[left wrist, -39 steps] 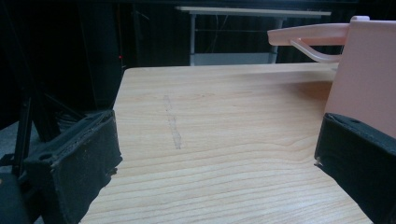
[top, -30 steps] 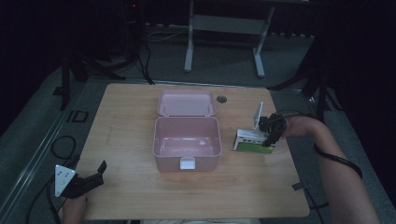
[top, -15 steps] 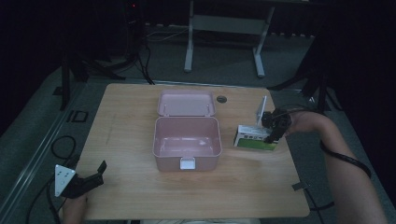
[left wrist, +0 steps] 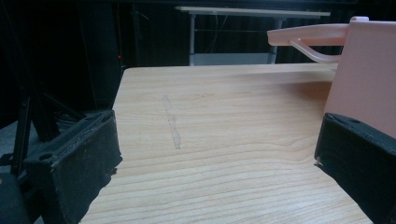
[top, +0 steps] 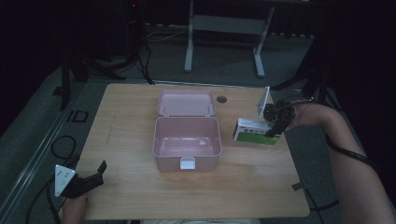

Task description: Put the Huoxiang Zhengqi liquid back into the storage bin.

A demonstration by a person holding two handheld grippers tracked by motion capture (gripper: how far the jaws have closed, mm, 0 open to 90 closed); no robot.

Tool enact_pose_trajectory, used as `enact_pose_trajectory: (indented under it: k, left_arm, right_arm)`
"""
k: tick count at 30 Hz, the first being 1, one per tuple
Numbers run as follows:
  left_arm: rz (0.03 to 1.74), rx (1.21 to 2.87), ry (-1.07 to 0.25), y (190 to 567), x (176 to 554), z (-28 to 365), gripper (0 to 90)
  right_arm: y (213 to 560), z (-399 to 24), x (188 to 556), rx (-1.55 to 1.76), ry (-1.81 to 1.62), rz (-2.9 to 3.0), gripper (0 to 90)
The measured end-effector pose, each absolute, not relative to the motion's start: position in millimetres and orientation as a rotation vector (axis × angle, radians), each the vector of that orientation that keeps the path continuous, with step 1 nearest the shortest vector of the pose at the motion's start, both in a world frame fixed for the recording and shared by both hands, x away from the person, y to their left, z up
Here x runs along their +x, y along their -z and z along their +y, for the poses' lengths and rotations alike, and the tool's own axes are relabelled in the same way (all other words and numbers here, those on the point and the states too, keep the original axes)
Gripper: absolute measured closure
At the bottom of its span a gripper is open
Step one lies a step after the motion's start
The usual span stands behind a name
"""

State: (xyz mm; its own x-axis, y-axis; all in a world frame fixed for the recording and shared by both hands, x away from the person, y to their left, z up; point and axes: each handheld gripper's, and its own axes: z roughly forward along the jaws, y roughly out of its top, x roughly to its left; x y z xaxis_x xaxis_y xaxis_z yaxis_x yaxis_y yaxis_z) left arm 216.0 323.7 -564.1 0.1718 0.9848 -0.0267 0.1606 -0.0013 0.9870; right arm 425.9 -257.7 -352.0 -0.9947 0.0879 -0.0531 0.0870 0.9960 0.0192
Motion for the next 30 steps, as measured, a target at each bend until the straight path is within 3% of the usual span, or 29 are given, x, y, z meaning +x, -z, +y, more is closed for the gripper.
enact_pose_trajectory:
  k: [30]
  left_arm:
    - [1.197,1.389,-0.988,564.2,215.5,324.2,0.2]
  right_arm:
    - [298.1,-191.3,416.0,0.015,-0.106,3.043,63.0]
